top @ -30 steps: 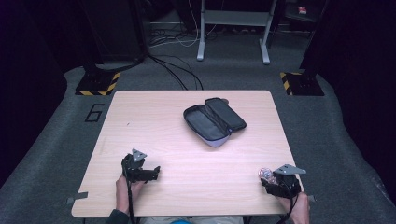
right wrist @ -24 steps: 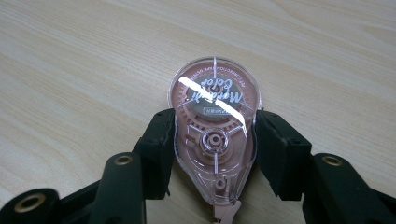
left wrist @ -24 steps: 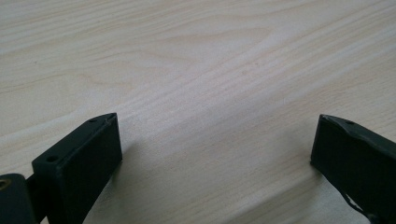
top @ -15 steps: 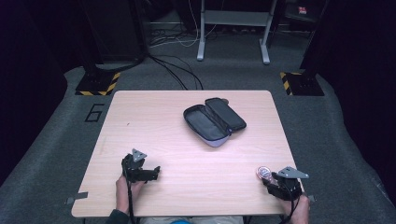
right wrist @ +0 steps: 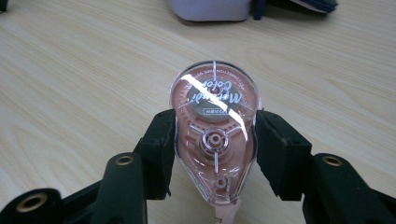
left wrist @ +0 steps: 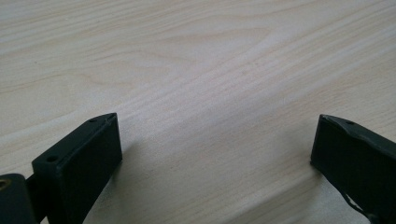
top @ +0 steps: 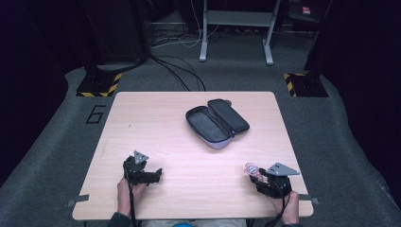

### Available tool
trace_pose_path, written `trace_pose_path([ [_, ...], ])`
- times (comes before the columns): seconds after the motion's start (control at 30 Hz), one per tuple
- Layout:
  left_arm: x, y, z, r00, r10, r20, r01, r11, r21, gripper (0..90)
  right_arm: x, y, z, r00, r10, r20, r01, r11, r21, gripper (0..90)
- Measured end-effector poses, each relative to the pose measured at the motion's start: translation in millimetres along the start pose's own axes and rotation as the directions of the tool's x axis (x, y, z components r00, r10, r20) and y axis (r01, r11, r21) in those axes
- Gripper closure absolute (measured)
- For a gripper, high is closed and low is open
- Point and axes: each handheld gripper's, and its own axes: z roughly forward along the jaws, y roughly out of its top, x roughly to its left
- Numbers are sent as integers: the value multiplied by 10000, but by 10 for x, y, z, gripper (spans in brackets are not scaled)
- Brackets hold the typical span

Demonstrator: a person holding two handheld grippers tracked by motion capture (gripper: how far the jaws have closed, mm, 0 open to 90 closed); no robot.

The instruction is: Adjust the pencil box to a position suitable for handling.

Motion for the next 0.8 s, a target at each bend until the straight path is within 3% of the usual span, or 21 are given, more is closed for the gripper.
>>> trace_pose_path([
  [0.17,0,0,0,10000,-3,2,3,10000,-1,18,148,79,203,9982,-377,-458,383,9992,118,496],
  [0.33,0,0,0,10000,-8,13,8,10000,-1,18,268,141,355,9954,-444,-854,464,9987,216,496],
  [0.5,0,0,0,10000,-4,0,4,10000,-1,18,422,188,534,9881,-707,-1366,782,9957,505,495],
  [0.8,0,0,0,10000,-3,-3,3,10000,-2,18,557,151,674,9838,-909,-1547,1055,9904,891,494],
])
